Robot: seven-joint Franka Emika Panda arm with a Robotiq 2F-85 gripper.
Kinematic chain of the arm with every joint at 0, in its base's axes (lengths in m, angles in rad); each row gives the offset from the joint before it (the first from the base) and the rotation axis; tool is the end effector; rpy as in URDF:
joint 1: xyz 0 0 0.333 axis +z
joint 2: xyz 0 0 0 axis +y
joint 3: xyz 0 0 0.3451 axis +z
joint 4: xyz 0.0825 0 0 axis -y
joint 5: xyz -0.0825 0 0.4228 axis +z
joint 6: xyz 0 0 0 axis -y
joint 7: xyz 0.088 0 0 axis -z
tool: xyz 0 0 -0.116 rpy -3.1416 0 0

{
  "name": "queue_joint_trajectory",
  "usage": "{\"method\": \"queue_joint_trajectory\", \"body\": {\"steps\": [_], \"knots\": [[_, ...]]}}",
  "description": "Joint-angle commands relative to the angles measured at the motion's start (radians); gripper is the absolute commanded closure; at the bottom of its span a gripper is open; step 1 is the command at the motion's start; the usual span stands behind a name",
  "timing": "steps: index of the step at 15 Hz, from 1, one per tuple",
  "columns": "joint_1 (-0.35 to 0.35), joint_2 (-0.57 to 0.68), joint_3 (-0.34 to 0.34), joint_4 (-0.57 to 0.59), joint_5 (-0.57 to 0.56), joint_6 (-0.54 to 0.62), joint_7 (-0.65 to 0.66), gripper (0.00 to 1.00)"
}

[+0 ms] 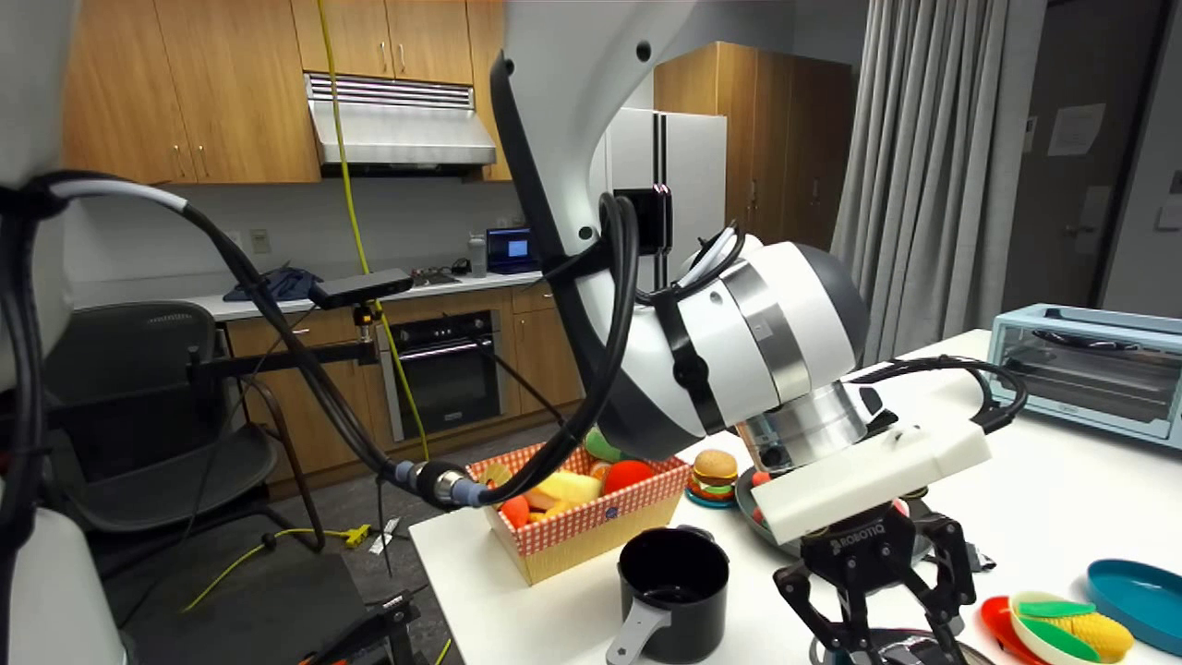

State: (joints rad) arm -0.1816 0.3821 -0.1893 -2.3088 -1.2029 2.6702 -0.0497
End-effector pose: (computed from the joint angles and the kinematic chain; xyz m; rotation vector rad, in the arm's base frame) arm 0.5057 -0.1766 0.1549 2.3777 1.0085 -0.2162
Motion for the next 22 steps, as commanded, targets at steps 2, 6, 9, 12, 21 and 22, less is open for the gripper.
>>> {"method": "queue_joint_trajectory", "body": {"steps": [2, 6, 9, 12, 21, 22], "knots": [[0.000, -0.007, 0.000, -0.004, -0.035, 0.023, 0.040, 0.08], [-0.004, -0.015, 0.002, -0.006, -0.023, 0.023, 0.029, 0.00], [-0.007, -0.047, 0.014, -0.023, 0.021, -0.005, -0.014, 0.00], [-0.014, -0.091, 0.044, -0.049, 0.158, -0.034, -0.070, 0.00], [0.035, -0.196, 0.145, -0.016, 0.771, -0.185, -0.161, 0.00], [0.049, -0.198, 0.148, 0.009, 0.834, -0.211, -0.138, 0.00]]}}
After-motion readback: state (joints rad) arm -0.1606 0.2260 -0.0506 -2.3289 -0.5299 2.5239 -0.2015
